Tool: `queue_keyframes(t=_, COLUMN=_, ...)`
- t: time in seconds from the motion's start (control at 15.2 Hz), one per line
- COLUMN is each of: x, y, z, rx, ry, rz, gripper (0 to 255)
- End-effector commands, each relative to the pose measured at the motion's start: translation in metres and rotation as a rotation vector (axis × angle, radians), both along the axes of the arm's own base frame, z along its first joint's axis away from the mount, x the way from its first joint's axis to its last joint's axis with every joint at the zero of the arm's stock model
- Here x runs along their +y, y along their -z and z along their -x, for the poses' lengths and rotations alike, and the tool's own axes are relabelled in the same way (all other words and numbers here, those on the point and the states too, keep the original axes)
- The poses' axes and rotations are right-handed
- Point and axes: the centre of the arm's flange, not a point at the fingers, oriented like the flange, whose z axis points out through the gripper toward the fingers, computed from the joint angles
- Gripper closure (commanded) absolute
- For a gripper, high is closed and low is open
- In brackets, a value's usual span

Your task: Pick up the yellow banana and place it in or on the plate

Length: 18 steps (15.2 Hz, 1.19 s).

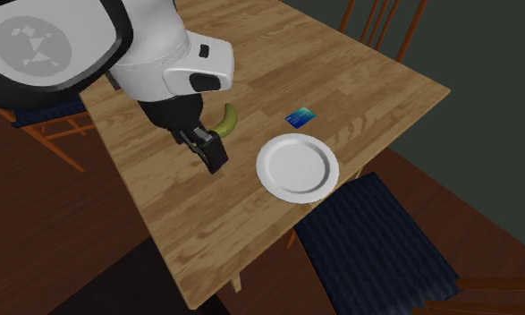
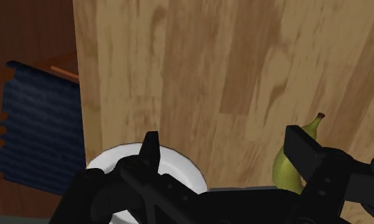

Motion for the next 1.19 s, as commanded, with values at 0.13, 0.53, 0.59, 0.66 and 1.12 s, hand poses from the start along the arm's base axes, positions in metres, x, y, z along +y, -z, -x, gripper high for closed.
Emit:
queue_keyframes(t=0.13, x=0.034, y=0.025, z=-0.036, rx=0.001, ry=0.001, rz=-0.007, gripper=0)
queue_keyframes(t=0.53, x=0.083, y=0.062, z=-0.086, rx=0.003, ry=0.001, rz=-0.016, gripper=0)
queue_keyframes(t=0.59, x=0.091, y=0.068, z=-0.094, rx=0.003, ry=0.001, rz=-0.017, gripper=0)
queue_keyframes(t=0.66, x=0.099, y=0.074, z=-0.102, rx=0.004, ry=0.001, rz=-0.019, gripper=0)
queue_keyframes(t=1.12, x=0.123, y=0.113, z=-0.126, rx=0.005, ry=0.001, rz=-0.023, gripper=0)
